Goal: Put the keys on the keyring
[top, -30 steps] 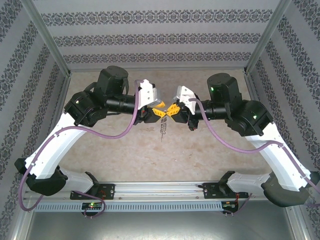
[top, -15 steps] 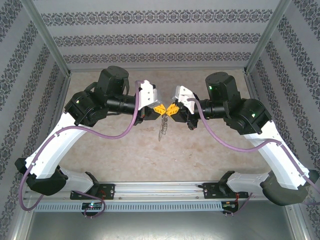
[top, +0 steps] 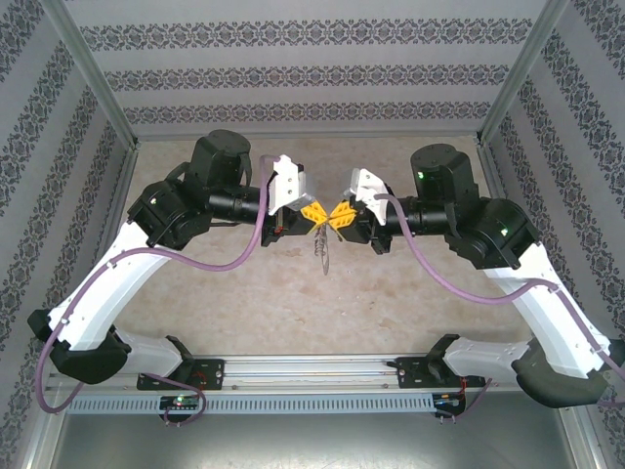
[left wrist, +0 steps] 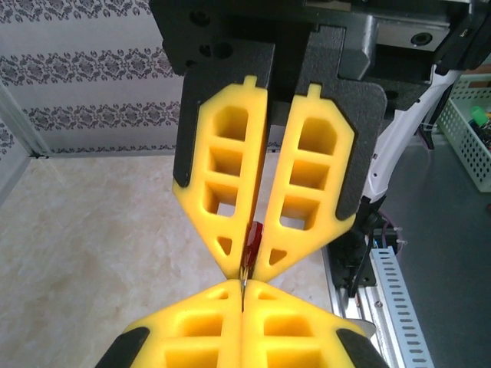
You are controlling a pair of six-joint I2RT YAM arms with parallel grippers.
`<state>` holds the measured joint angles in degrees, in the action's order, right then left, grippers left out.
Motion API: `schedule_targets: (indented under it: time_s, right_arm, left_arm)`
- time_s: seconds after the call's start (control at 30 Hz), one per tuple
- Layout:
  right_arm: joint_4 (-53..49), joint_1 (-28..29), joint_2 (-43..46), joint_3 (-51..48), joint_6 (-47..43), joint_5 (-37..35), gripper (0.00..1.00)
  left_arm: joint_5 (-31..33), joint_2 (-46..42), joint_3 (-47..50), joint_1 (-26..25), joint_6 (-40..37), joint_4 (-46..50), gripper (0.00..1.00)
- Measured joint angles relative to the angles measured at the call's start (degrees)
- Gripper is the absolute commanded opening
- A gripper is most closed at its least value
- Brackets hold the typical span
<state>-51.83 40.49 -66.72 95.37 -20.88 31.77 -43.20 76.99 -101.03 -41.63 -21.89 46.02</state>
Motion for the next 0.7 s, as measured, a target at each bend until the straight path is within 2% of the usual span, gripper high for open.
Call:
schedule_targets:
  time_s: [0.33,0.4,0.5,0.7]
  right_arm:
    - [2.1,-1.4,1.5,-1.4,2.7,3.9,0.13]
    - [2.4,-1.4,1.8,-1.9,3.0,4.1,0.12]
    - [3.0,-1.4,2.4,-2.8,3.3,4.3,0.04]
    - [3.3,-1.8,2.8,-3.4,4.1,4.3,0.04]
  left_arm:
    - [-1.0,-2.3,2.6,0.0,3.4,-3.7,0.0]
    - [-1.3,-2.4,2.9,0.0,4.0,-4.2,0.0]
    - [-1.6,-2.5,3.5,0.0,4.7,-5.0,0.0]
    - [-1.9,-3.0,5.1,0.0,6.4,-7.1,0.0]
